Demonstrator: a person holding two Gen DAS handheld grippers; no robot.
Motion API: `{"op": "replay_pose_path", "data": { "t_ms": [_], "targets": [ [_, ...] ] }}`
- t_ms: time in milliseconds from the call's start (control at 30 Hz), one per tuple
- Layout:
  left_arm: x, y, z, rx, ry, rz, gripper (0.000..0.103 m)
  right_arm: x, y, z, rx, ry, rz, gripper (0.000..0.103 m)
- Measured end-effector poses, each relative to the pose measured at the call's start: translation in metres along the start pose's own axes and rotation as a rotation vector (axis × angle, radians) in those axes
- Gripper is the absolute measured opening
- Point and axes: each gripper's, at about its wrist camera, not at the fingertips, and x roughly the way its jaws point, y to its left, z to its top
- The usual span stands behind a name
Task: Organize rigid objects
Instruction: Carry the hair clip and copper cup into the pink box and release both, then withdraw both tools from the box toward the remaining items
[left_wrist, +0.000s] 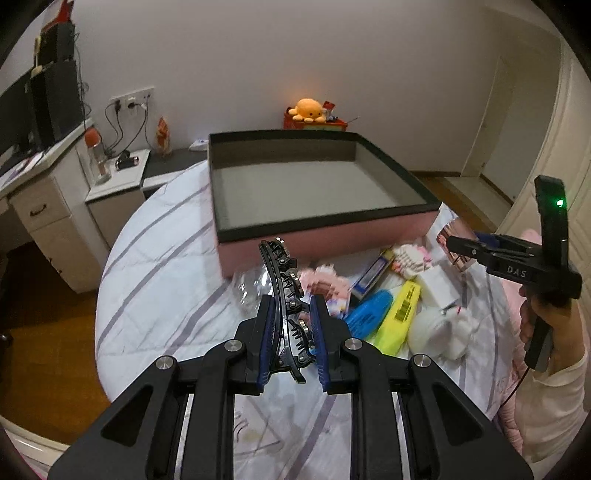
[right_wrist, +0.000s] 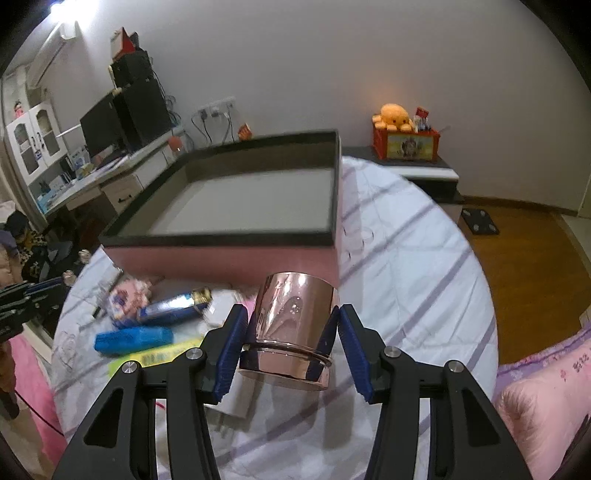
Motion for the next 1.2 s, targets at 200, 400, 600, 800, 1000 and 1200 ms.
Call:
{"op": "replay_pose_path", "data": {
  "t_ms": [200,400,600,800,1000,1200],
  "targets": [
    [0.006,-0.016,0.025,0.030,-0.020,-0.034,0.020,-0.008,0.015,0.024,-0.049,-0.044,0.036,0.052],
    [0.030,-0.024,0.057,0.049,-0.014,-0.060,0.020,0.001,0.035,0.058,-0.106,-0.078,0.081,0.052],
    [0.051,-0.017,0.086,0.030,-0.008,-0.046,0.020,0.039,0.047,0.083,-0.132,-0.037,0.108,0.052],
    [0.085,-0.007,0.092,0.016,0.057,-0.033,0.020,0.077,0.052,0.088,-0.142,0.043,0.110,0.052],
    [0.092,0.005,0.088,-0.058,0.043,-0.005,0.029,0.101,0.054,0.083,-0.144,0.115,0.116,0.052],
    [0.075,0.010,0.081,-0.109,-0.010,0.027,0.071,0.113,0.052,0.079,-0.132,0.156,0.118,0.052]
  ]
}}
